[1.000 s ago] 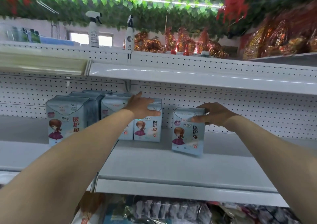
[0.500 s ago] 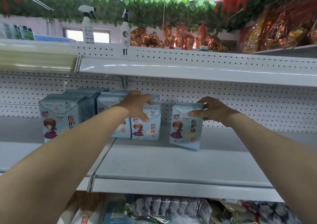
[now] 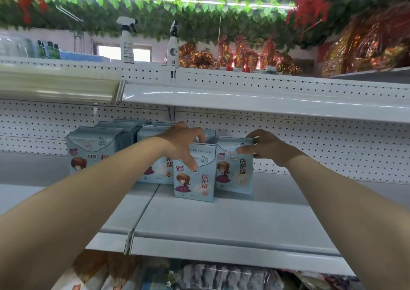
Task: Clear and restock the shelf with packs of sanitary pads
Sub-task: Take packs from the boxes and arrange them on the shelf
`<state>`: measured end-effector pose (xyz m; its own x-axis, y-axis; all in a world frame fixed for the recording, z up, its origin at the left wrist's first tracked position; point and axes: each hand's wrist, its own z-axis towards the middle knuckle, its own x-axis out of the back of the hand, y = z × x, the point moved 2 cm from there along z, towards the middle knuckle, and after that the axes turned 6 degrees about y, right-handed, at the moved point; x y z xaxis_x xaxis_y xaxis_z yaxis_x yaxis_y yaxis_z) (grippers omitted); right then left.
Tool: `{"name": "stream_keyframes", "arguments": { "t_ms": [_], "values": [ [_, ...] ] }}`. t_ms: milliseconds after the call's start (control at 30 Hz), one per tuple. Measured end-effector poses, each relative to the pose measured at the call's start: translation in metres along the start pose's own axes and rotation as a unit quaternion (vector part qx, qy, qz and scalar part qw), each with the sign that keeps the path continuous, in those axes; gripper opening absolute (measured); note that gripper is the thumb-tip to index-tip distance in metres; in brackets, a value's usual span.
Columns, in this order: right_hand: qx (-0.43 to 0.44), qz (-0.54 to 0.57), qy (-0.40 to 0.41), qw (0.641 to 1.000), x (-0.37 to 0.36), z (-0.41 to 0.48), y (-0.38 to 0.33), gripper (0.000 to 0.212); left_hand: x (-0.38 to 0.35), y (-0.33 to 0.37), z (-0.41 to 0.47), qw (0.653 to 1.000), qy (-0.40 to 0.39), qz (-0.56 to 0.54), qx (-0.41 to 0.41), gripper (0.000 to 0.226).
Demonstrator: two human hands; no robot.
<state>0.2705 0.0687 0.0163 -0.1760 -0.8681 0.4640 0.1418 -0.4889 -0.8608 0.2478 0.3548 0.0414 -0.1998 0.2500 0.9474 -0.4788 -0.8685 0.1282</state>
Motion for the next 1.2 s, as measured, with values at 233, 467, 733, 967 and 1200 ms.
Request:
{"name": "stream_keyframes", "arguments": {
  "t_ms": [233, 467, 733, 967, 1200],
  "values": [
    [0.004, -0.021, -0.013, 1.0, -0.021, 0.02, -0.021, 0.049, 0.011, -0.01, -0.011, 0.999, -0.035, -0.02, -0.003, 0.078],
    [0.044, -0.07, -0.032, 0.996, -0.04, 0.025, -0.043, 0.041, 0.006, -0.013, -0.006, 0.997, -0.015, -0.073, -0.022, 0.071],
    [0.044, -0.059, -0.046, 0.996, -0.079, 0.038, -0.054, 0.033, 0.0, -0.02, 0.001, 0.994, -0.001, -0.104, -0.024, 0.068],
    [-0.003, 0.009, -0.075, 0.997, -0.08, 0.042, -0.047, 0.073, -0.006, -0.022, 0.003, 0.996, -0.009, -0.092, -0.014, 0.077],
    [-0.061, 0.056, -0.098, 0.992, -0.076, 0.028, -0.055, 0.079, -0.008, -0.021, 0.002, 0.995, 0.001, -0.1, -0.008, 0.076]
  ]
}}
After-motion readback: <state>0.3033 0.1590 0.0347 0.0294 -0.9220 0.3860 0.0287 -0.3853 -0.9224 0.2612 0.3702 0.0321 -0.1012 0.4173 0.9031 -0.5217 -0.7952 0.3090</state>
